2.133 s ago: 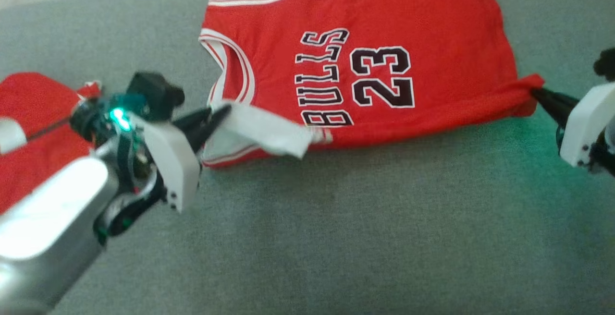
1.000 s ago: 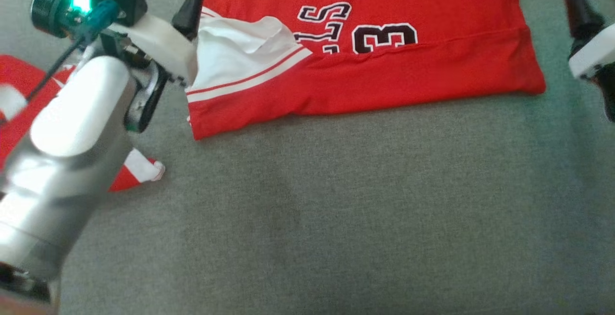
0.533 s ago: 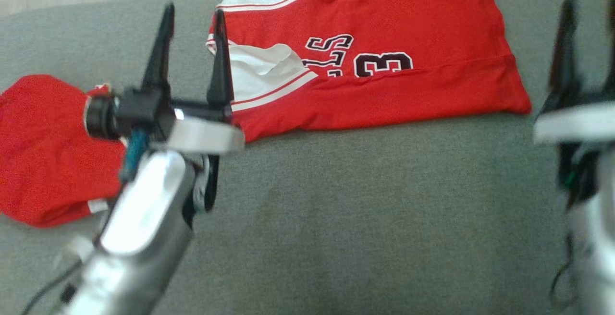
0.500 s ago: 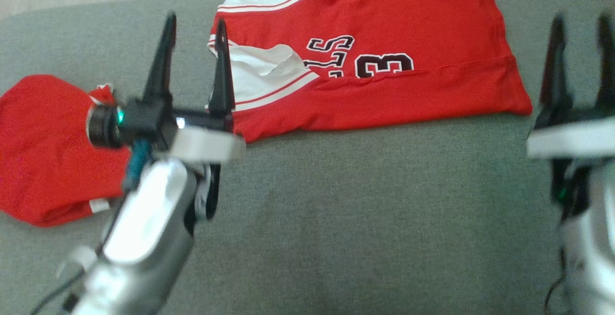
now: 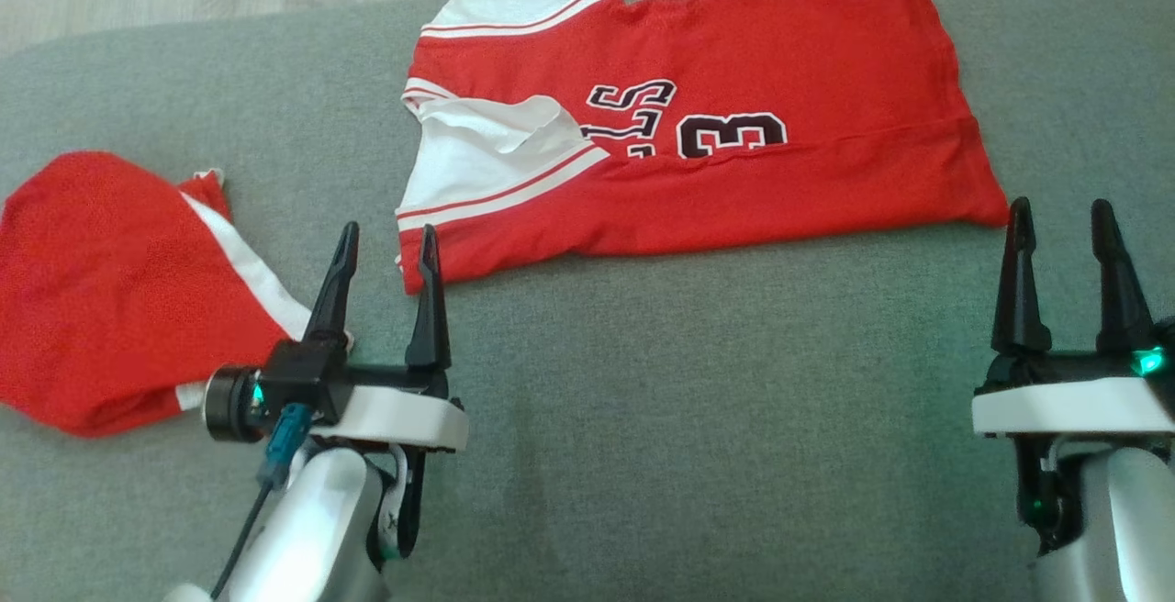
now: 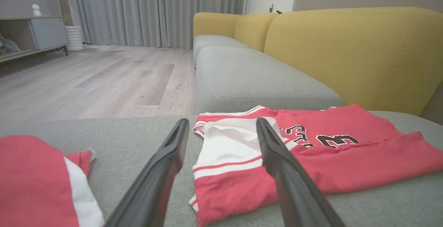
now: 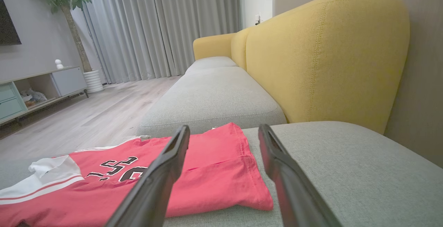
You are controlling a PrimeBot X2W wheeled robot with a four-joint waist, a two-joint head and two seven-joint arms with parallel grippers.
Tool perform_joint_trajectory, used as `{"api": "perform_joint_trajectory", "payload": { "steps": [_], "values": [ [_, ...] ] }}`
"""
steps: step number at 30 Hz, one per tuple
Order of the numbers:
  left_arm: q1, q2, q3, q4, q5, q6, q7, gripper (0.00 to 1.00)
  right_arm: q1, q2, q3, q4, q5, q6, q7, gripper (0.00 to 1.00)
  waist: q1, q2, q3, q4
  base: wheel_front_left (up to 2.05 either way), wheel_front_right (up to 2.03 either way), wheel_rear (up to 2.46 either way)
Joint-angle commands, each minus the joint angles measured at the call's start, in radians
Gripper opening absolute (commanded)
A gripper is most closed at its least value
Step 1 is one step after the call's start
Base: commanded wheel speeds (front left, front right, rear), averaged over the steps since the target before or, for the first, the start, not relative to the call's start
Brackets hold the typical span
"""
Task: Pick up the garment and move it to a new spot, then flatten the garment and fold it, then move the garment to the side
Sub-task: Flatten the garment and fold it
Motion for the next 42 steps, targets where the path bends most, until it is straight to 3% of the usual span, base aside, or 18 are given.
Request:
{"api": "perform_joint_trajectory", "payload": {
  "steps": [1, 5, 15, 19, 20, 21, 22, 30, 42],
  "values": [
    [-0.033, 0.000, 0.043, -0.019, 0.011, -0.006, -0.005, 1.00, -0.026, 0.002, 0.025, -0.036, -0.010, -0.001, -0.005, 1.00, 0.0001, -0.0001, 0.004, -0.004, 0.00, 0.00, 0.00],
    [-0.063, -0.013, 0.043, 0.084, 0.028, -0.030, -0.004, 1.00, -0.047, 0.007, 0.035, -0.040, -0.012, -0.001, -0.005, 1.00, 0.0001, -0.0001, 0.023, -0.015, 0.00, 0.00, 0.00],
    [-0.216, -0.026, 0.044, 0.388, 0.015, -0.015, 0.099, 1.00, -0.073, 0.011, 0.052, -0.046, -0.011, -0.001, -0.005, 1.00, 0.0001, -0.0001, 0.085, -0.052, 0.00, 0.00, 0.00],
    [-0.238, -0.034, 0.033, 0.460, 0.001, -0.039, 0.133, 1.00, -0.078, 0.013, 0.047, -0.046, -0.008, -0.001, -0.005, 1.00, 0.0001, -0.0001, 0.097, -0.062, 0.00, 0.00, 0.00],
    [-0.242, -0.037, 0.029, 0.471, -0.003, -0.046, 0.140, 0.69, -0.080, 0.013, 0.043, -0.046, -0.007, -0.001, -0.005, 1.00, 0.0001, -0.0001, 0.098, -0.063, 0.00, 0.00, 0.00],
    [-0.245, -0.039, 0.028, 0.479, -0.006, -0.050, 0.141, 0.18, -0.081, 0.013, 0.039, -0.046, -0.007, -0.001, -0.005, 1.00, 0.0001, -0.0001, 0.099, -0.064, 0.00, 0.00, 0.00],
    [-0.249, -0.041, 0.027, 0.484, -0.009, -0.052, 0.138, 0.00, -0.083, 0.013, 0.035, -0.045, -0.007, -0.001, -0.005, 1.00, 0.0001, -0.0001, 0.099, -0.065, 0.00, 0.00, 0.00],
    [-0.288, -0.050, 0.033, 0.445, -0.017, -0.070, 0.024, 0.00, -0.130, -0.002, -0.061, 0.040, -0.056, -0.001, 0.003, 1.00, 0.0001, -0.0001, 0.073, -0.052, 0.00, 0.00, 0.00],
    [-0.283, -0.060, 0.009, 0.247, 0.023, -0.084, -0.004, 0.00, -0.336, -0.061, -0.185, 0.330, -0.158, -0.001, 0.285, 1.00, 0.0001, -0.0001, 0.098, -0.013, 0.00, 0.00, 0.00]
  ]
}}
